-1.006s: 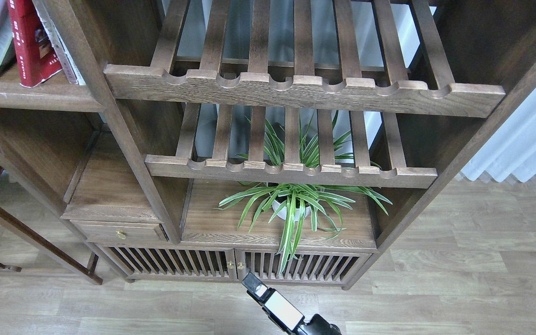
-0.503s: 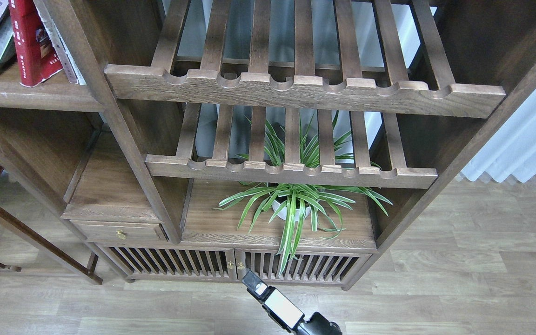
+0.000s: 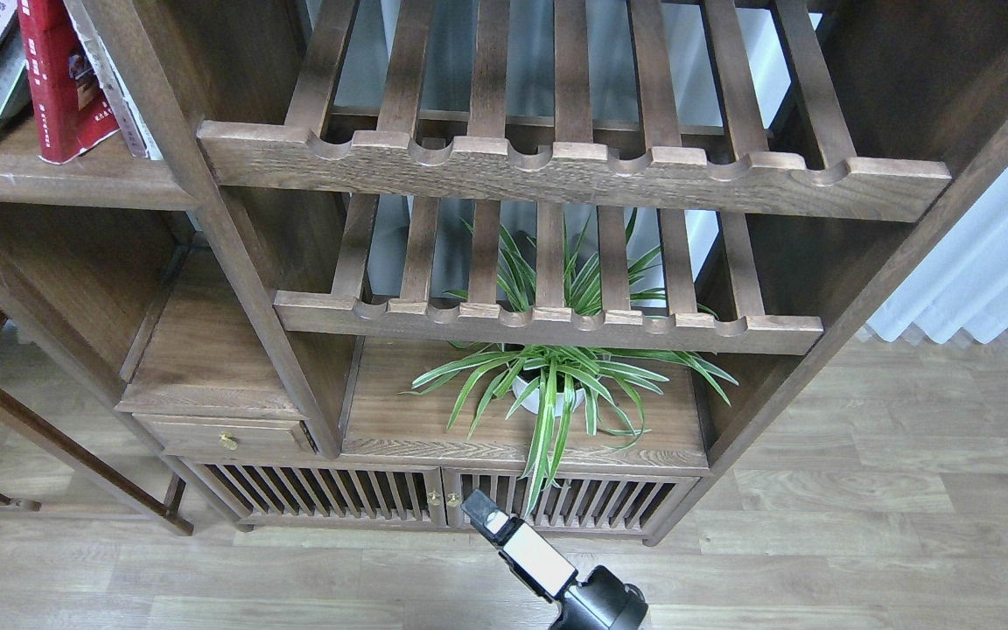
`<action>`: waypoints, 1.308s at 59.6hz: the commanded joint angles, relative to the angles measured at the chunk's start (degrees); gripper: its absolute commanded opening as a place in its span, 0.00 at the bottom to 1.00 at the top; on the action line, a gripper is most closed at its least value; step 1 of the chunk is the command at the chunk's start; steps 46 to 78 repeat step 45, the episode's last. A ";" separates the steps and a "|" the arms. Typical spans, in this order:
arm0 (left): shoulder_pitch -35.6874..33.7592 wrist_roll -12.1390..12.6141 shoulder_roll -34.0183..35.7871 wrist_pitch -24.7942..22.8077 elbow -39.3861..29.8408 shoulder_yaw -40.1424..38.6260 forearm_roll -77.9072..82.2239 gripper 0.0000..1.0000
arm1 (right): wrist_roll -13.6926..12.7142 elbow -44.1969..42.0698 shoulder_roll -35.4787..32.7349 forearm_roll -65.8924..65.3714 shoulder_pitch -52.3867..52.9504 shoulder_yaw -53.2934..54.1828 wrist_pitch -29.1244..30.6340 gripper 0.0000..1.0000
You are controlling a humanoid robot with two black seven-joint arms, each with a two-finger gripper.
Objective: Organize books on shelf
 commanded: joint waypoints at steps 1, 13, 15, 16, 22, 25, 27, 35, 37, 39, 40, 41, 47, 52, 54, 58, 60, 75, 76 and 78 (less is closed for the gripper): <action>2.57 0.02 -2.85 0.00 -1.05 0.47 -0.25 0.63 | 0.08 -0.08 0.00 0.03 1.02 0.85 0.00 1.00; 6.00 0.38 -5.40 0.00 -2.63 0.91 -0.25 0.63 | -0.10 -0.26 0.00 0.03 1.99 0.85 0.00 1.00; 6.35 0.38 -5.67 0.00 -2.72 0.91 -0.25 0.63 | -0.10 -0.26 0.00 0.03 1.99 0.85 0.00 1.00; 6.70 0.38 -6.02 0.00 -2.81 1.08 -0.17 0.63 | -0.19 -0.34 0.00 0.03 2.08 0.85 0.00 1.00; 7.76 0.38 -7.34 0.00 -2.90 1.53 -0.17 0.63 | -0.19 -0.52 0.00 0.03 2.34 0.85 0.00 1.00; 8.20 0.38 -8.30 0.00 -2.90 1.88 -0.25 0.63 | -0.19 -0.61 0.00 0.03 2.34 0.76 0.00 1.00; 8.64 0.29 -9.18 0.00 -2.90 2.32 -0.25 0.63 | -0.19 -0.78 0.00 0.12 2.34 0.76 0.00 1.00; 10.31 0.11 -12.96 0.00 -2.81 4.16 -0.43 0.65 | -0.10 -1.22 0.00 0.65 2.60 0.85 0.00 1.00; 10.74 0.11 -14.01 0.00 -2.37 4.86 -0.60 0.67 | -0.01 -1.22 0.00 0.65 2.60 0.85 0.00 1.00; 11.10 0.11 -15.24 0.00 -2.11 5.56 -0.78 0.69 | -0.01 -1.22 0.00 0.65 2.60 0.85 0.00 1.00; 11.19 0.03 -15.60 0.00 -2.02 5.74 -0.78 0.70 | -0.01 -1.22 0.00 0.65 2.60 0.85 0.00 1.00; 11.45 0.02 -16.21 0.00 -2.02 6.01 -0.87 0.71 | -0.01 -1.31 0.00 0.65 2.69 0.85 0.00 1.00; 13.30 0.02 -18.50 0.00 -1.84 6.89 -1.13 0.78 | -0.28 -1.31 0.00 0.74 2.87 0.94 0.00 1.00; 13.30 0.02 -18.50 0.00 -1.84 6.89 -1.13 0.78 | -0.28 -1.31 0.00 0.74 2.87 0.94 0.00 1.00; 13.30 0.02 -18.50 0.00 -1.84 6.89 -1.13 0.78 | -0.28 -1.31 0.00 0.74 2.87 0.94 0.00 1.00; 13.30 0.02 -18.50 0.00 -1.84 6.89 -1.13 0.78 | -0.28 -1.31 0.00 0.74 2.87 0.94 0.00 1.00; 13.30 0.02 -18.50 0.00 -1.84 6.89 -1.13 0.78 | -0.28 -1.31 0.00 0.74 2.87 0.94 0.00 1.00; 13.30 0.02 -18.50 0.00 -1.84 6.89 -1.13 0.78 | -0.28 -1.31 0.00 0.74 2.87 0.94 0.00 1.00; 13.30 0.02 -18.50 0.00 -1.84 6.89 -1.13 0.78 | -0.28 -1.31 0.00 0.74 2.87 0.94 0.00 1.00; 13.30 0.02 -18.50 0.00 -1.84 6.89 -1.13 0.78 | -0.28 -1.31 0.00 0.74 2.87 0.94 0.00 1.00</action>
